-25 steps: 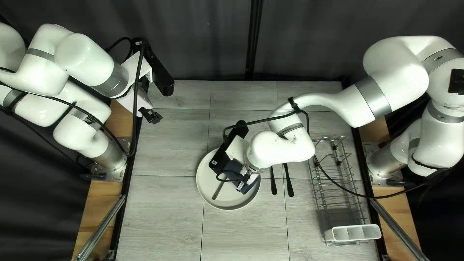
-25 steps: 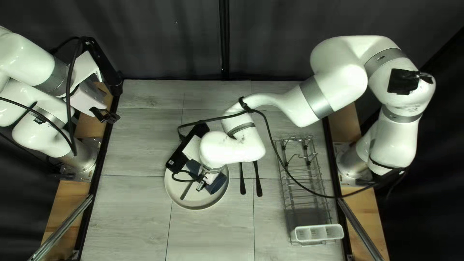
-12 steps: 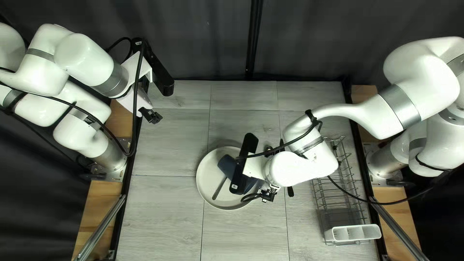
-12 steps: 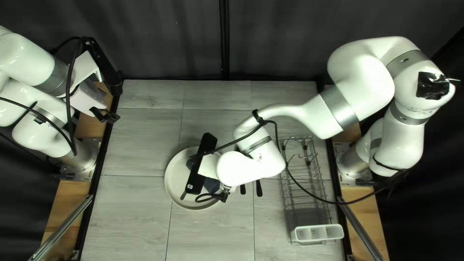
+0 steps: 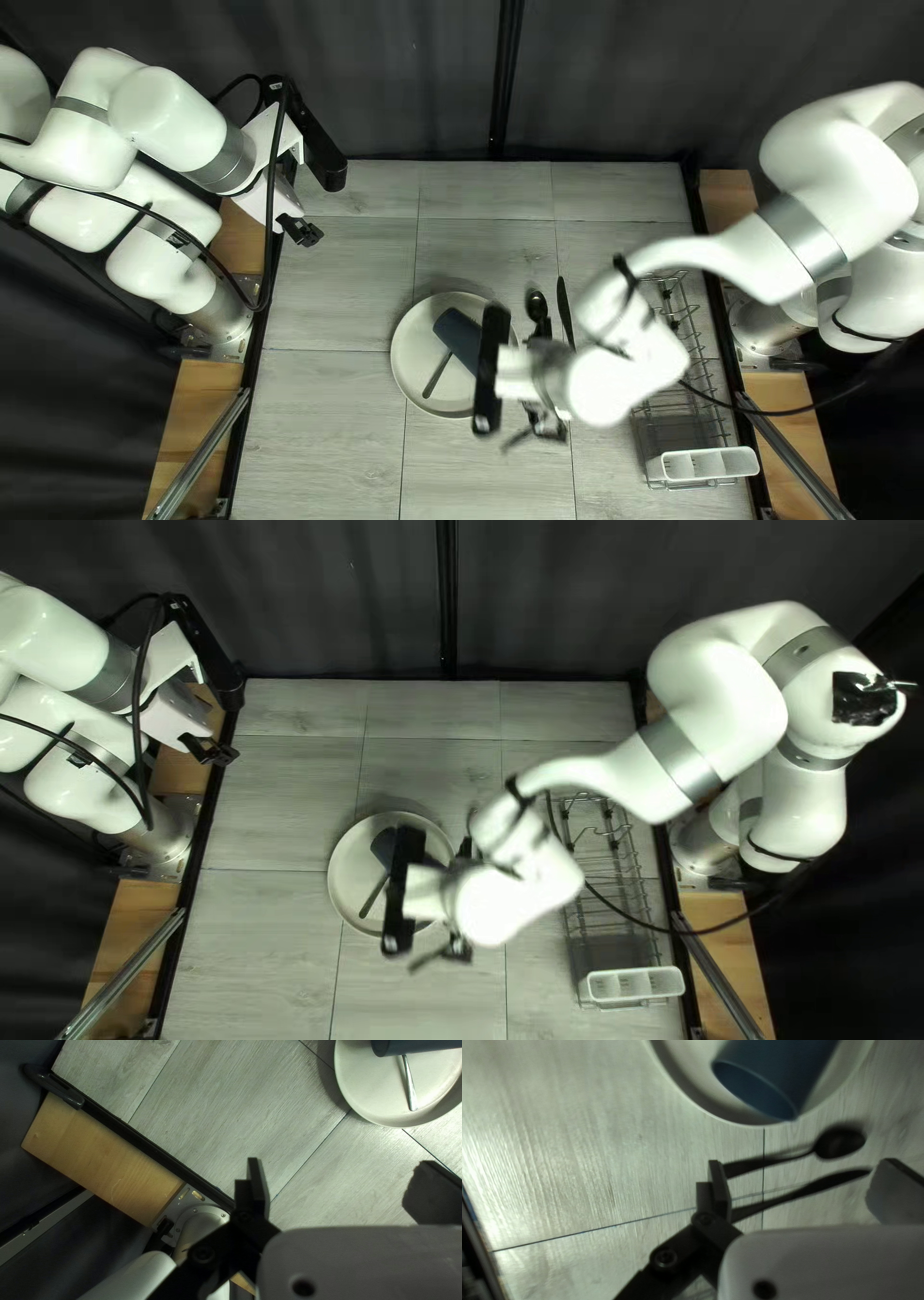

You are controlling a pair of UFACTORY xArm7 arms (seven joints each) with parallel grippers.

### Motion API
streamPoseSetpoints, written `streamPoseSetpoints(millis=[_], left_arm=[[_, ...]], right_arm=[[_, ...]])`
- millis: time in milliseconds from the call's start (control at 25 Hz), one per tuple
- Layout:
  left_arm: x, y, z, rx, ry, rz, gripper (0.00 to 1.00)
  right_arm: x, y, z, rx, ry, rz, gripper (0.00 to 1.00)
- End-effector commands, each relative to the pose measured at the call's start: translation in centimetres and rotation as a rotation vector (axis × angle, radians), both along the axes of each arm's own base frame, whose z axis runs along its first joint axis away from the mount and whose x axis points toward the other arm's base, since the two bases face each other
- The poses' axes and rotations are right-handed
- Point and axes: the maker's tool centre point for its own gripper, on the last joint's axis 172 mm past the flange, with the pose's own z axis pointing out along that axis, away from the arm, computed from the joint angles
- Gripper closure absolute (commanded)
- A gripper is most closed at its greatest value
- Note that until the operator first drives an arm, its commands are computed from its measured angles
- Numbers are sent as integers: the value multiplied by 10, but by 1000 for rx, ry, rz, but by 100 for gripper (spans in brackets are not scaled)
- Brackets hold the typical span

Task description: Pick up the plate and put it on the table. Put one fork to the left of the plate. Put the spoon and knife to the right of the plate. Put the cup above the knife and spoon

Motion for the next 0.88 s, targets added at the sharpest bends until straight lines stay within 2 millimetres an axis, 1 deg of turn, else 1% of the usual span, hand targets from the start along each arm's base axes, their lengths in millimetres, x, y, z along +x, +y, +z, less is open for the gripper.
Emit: streamPoseSetpoints(millis=[40, 80, 120, 280, 400, 680, 720, 760, 880], left_arm=[[0, 0, 0, 0, 0, 0, 0], [0, 0, 0, 0, 0, 0, 0], [0, 0, 0, 0, 0, 0, 0], [0, 0, 0, 0, 0, 0, 0], [0, 0, 0, 0, 0, 0, 0], [0, 0, 0, 0, 0, 0, 0], [0, 0, 0, 0, 0, 0, 0], [0, 0, 0, 0, 0, 0, 0], [0, 0, 0, 0, 0, 0, 0]], right_arm=[[0, 1, 0, -4, -2, 6, 0], [0, 1, 0, -4, -2, 6, 0], [3, 0, -10, -25, 1, 29, 0], [13, -5, -25, -83, -37, 110, 0], [18, -25, -40, -169, -106, 236, 0], [18, -25, -40, -169, -106, 236, 0], [15, -27, -47, -187, -94, 243, 0], [18, -25, -49, -190, -86, 240, 0], [27, -32, -56, -225, -80, 255, 0]])
